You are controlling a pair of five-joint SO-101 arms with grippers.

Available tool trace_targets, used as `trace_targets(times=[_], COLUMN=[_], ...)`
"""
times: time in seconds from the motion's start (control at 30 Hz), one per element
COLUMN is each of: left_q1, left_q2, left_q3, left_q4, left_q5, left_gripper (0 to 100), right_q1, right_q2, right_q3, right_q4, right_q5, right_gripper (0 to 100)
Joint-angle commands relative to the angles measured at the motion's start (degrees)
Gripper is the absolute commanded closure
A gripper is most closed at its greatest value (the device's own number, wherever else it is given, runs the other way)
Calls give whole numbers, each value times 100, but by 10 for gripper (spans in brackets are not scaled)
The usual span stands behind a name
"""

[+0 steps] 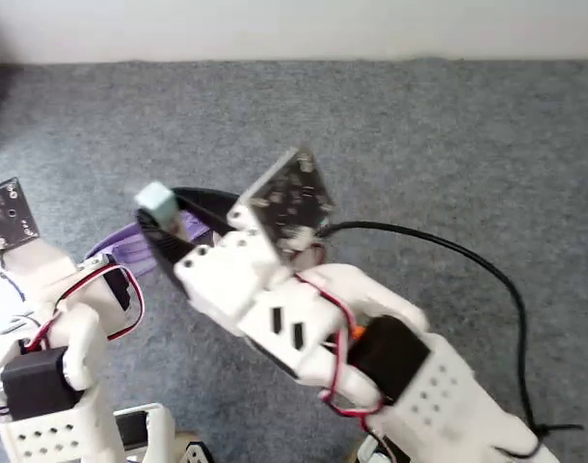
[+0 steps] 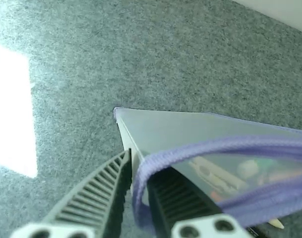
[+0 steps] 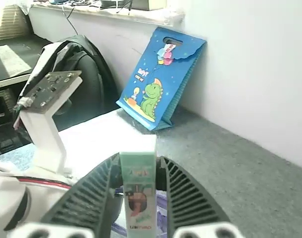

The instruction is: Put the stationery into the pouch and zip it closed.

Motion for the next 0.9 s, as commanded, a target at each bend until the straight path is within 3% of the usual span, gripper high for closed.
trace_targets(times=[0.0, 0.5, 0.6, 0.77, 0.87], left_q1=[18, 18, 18, 18, 18], left_q2=[79, 79, 79, 79, 79], left_q3=[-286, -286, -286, -286, -286], left_q4=[0, 79, 79, 79, 70], left_q5=[79, 440, 440, 440, 440], left_gripper=[987, 987, 987, 987, 987], right_q1=[-127, 13, 75, 154, 145], right_q2=[321, 1103, 1103, 901, 673], right_q3=[-123, 1248, 1248, 1248, 1248], right_q4=[-409, -1824, -1807, -1437, -1086], right_q5=[-44, 88, 123, 123, 123], right_gripper=[991, 989, 968, 834, 848])
